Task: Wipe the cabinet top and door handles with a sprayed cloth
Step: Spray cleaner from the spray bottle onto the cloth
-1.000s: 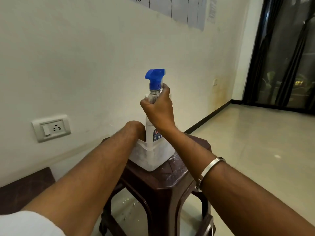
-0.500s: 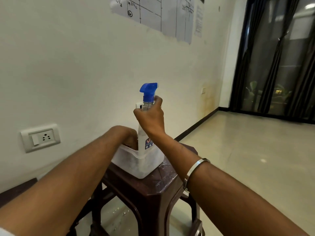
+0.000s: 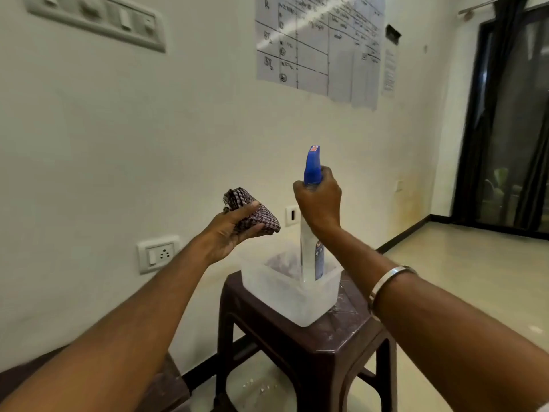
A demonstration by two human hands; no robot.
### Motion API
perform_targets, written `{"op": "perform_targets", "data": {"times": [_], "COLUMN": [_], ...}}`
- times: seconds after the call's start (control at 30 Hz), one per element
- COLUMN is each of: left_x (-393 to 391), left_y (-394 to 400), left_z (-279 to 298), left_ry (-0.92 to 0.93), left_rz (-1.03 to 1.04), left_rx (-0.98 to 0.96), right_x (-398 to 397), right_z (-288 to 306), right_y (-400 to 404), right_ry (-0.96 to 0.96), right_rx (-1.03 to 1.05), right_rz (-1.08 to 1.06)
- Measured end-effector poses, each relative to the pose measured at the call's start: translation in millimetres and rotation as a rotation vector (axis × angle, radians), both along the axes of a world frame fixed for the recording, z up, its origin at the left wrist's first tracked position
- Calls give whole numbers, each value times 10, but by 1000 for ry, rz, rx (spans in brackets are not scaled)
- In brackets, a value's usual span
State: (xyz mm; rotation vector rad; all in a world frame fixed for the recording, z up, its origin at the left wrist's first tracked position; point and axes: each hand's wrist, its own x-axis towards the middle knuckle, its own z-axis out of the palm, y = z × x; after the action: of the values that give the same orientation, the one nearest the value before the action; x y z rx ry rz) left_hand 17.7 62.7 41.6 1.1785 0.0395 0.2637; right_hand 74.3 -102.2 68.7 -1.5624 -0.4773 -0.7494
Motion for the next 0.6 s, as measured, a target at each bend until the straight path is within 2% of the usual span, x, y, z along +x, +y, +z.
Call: {"op": "perform_targets", "data": {"times": [0.43, 0.6], "left_x": [-937, -1236], "left_y": [320, 462], "left_z": [162, 176], "left_ry": [-88, -136], "left_rz": [59, 80], "left_rx": [-137, -173], "right_x": [-805, -1183], "right_z": [683, 754], "right_y": [169, 369], "right_ry": [-218, -198], "right_rx": [-101, -140], "right_rz": [125, 236]}}
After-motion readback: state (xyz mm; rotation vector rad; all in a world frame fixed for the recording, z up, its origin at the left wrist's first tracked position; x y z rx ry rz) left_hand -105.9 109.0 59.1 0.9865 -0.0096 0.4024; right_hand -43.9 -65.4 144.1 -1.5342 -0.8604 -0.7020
